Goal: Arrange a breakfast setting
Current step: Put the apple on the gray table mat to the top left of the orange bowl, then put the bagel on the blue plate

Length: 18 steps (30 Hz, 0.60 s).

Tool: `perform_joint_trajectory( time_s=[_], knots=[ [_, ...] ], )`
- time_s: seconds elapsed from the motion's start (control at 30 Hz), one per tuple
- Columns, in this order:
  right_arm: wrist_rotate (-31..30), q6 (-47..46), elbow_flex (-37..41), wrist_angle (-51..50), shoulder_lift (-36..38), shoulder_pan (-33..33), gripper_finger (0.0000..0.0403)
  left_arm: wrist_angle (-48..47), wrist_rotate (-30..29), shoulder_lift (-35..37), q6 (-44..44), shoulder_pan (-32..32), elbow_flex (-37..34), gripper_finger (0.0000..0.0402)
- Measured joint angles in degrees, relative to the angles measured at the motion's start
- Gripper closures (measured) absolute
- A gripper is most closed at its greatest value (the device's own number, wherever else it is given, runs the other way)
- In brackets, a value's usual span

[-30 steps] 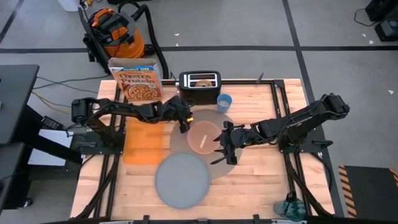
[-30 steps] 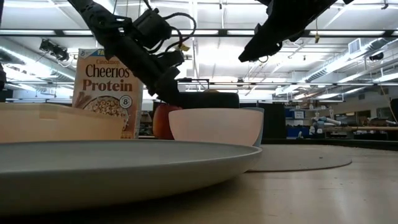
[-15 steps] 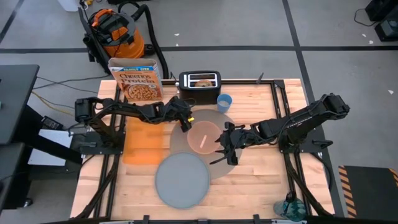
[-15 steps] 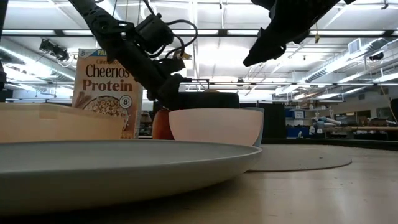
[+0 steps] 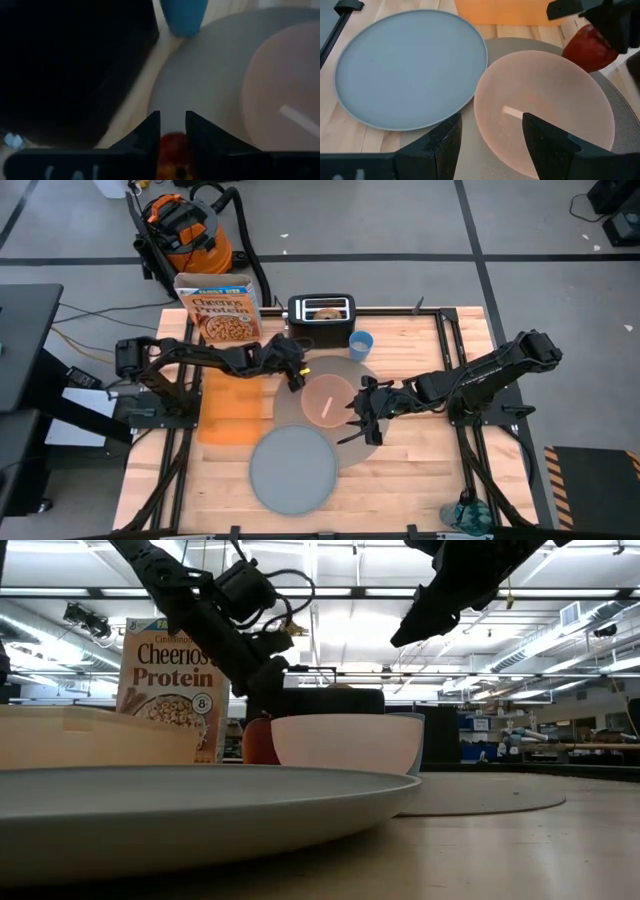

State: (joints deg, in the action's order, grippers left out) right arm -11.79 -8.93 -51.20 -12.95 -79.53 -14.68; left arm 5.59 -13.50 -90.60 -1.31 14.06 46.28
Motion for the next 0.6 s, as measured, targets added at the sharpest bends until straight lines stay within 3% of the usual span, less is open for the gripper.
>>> perform_joint_trajectory(
  time_s=[0.2, 0.37, 0.47, 0.6],
  knots=[
    [-0.20, 0.09, 0.00, 0.48, 0.00, 1.04, 0.0187, -0.35, 0.24, 4.38, 2.25, -0.01, 0.04, 0.0278],
    [-6.36, 1.59, 0.00, 1.26, 0.00, 3.60, 0.0187, -5.28, 1.25, 11.26, 4.99, -1.71, 0.00, 0.0274],
    [-9.93, 5.70, -0.13, 3.57, 0.00, 6.53, 0.0187, -7.50, 1.35, 16.32, 5.05, -3.63, 0.04, 0.0274],
    [-11.86, 14.95, -0.22, 14.02, -0.02, 12.80, 0.0181, -9.98, 1.36, 21.97, 6.85, -7.37, 0.04, 0.0274]
  ],
)
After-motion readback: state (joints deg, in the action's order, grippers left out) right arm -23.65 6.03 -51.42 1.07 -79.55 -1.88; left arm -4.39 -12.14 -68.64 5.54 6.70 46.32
